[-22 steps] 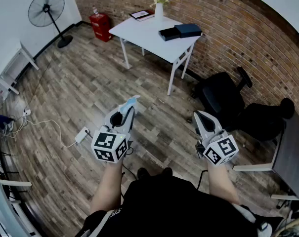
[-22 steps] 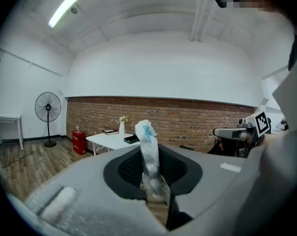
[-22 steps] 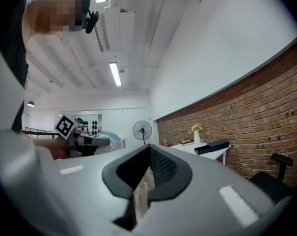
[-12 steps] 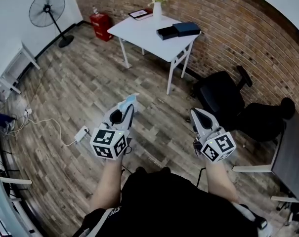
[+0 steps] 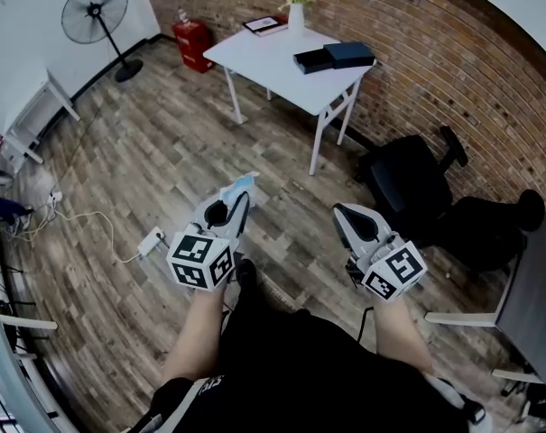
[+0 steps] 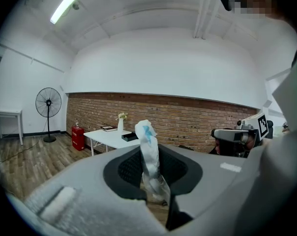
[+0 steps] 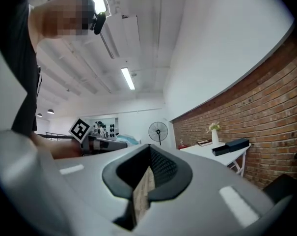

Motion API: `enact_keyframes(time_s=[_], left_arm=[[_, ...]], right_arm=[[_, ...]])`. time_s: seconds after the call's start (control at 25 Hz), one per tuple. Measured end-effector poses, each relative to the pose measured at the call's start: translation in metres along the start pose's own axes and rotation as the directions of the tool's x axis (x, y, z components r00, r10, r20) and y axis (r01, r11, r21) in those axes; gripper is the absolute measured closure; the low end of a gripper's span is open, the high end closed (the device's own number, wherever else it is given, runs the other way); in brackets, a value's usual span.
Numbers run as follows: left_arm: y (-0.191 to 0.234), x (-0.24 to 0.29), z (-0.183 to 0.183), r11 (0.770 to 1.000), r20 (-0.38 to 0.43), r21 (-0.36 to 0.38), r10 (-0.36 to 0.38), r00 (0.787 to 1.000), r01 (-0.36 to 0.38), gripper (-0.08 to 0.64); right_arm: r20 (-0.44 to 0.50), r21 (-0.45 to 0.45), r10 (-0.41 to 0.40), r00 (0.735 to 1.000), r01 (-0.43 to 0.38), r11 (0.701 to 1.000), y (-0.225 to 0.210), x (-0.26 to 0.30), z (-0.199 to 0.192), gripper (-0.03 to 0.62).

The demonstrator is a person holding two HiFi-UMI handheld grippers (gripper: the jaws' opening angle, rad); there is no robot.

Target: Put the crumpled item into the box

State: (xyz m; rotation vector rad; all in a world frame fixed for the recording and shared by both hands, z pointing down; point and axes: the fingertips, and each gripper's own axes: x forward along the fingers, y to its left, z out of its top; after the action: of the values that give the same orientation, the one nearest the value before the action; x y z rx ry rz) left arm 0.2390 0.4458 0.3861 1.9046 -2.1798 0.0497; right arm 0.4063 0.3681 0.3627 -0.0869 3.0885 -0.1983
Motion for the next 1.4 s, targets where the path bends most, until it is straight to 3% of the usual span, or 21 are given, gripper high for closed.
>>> enact_keyframes(time_s=[0.52, 0.84, 1.16, 1.4], left_arm=[[0.147, 0.090, 0.031, 0.999, 0.011, -0.027, -0.046, 0.999, 0.046, 0.494], [0.251, 0.118, 0.044, 0.997, 0.020, -0.061, -0.052, 0.998, 0.053, 0.494], [0.290, 0.137, 0.060, 0.995, 0.019, -0.027, -0.091, 0.996, 0.091, 0.494], [0.307, 0.184, 0.062, 0.995, -0.009, -0.028, -0.095, 0.995, 0.094, 0.494]], right_arm=[[-0.091, 0.042, -0.054, 0.994, 0.058, 0.997, -0.063, 0.147, -0.017, 0.597], [-0.130, 0.054, -0.157, 0.979, 0.165, 0.985, -0.096, 0.244, -0.024, 0.597], [-0.109, 0.059, -0.141, 0.984, 0.148, 0.987, -0.095, 0.300, -0.018, 0.597], [-0.088, 0.083, -0.110, 0.990, 0.117, 0.990, -0.131, 0.331, -0.015, 0.597]])
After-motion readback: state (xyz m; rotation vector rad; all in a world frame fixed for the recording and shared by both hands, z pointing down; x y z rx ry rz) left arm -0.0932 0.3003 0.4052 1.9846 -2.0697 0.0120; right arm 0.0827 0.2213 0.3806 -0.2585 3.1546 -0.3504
